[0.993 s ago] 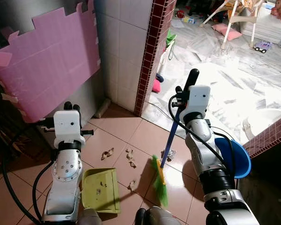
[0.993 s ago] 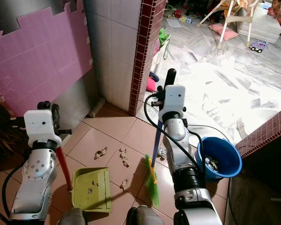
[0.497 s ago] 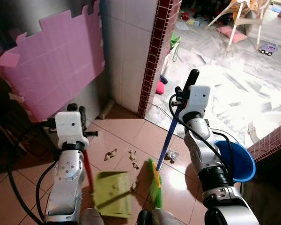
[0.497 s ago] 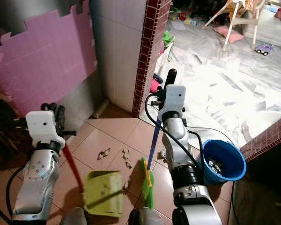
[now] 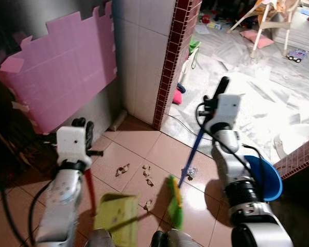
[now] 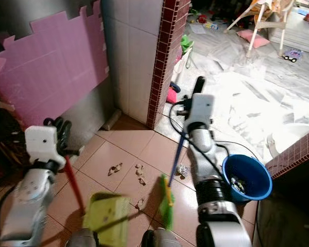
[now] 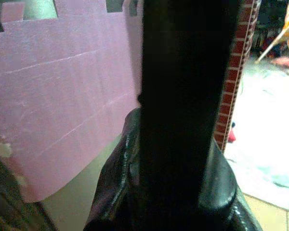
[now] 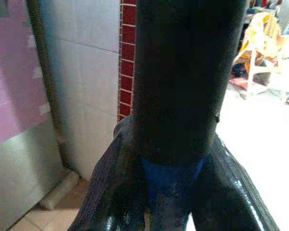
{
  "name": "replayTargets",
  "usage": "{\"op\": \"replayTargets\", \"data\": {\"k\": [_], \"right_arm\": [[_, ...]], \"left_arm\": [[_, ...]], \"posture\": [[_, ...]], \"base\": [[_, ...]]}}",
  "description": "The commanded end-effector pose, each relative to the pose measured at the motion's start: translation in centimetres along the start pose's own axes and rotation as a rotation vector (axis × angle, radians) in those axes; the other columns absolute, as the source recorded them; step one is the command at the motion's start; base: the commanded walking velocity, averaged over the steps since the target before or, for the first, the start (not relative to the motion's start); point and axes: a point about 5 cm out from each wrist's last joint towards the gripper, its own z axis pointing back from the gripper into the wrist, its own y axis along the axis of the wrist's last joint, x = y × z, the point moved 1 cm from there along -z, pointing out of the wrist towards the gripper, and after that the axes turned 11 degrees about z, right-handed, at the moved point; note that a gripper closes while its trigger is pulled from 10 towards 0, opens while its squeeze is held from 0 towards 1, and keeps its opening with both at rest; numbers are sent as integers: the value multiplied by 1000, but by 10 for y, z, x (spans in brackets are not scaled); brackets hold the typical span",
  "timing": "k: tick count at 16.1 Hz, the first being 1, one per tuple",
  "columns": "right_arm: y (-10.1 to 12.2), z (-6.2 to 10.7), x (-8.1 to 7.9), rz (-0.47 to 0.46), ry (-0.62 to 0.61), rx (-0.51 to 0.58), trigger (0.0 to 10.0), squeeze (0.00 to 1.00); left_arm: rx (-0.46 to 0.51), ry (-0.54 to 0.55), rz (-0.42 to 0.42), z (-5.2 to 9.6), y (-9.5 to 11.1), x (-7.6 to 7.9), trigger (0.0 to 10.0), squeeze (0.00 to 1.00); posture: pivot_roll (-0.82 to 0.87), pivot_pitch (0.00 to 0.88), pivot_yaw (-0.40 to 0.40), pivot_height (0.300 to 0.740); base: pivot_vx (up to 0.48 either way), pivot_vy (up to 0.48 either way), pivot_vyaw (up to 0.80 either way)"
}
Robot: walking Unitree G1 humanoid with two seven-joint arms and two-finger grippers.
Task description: Sweep floor
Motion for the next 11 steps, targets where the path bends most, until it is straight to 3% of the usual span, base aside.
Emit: {"op": "replayTargets", "data": {"k": [1, 5, 7, 11], "right_arm": [[9, -5, 14, 31, -36, 40, 10000, 0], [0, -1, 25, 83, -50, 27, 10000, 0], [-7, 8, 34, 102, -63, 16, 10000, 0], [-9, 18, 37, 96, -83, 25, 10000, 0]], "left_arm": [[74, -45, -29, -1, 13, 2, 10000, 0], [78, -107, -62, -5, 16, 6, 10000, 0], [79, -148, -92, 0, 16, 7, 10000, 0], [134, -27, -31, 4, 23, -6, 10000, 0]], "posture": [[80, 0, -100, 740], [99, 0, -143, 740], [92, 0, -144, 740], [54, 0, -94, 740]], "base": [[0, 0, 0], [0, 0, 0], [0, 0, 0], [0, 0, 0]]}}
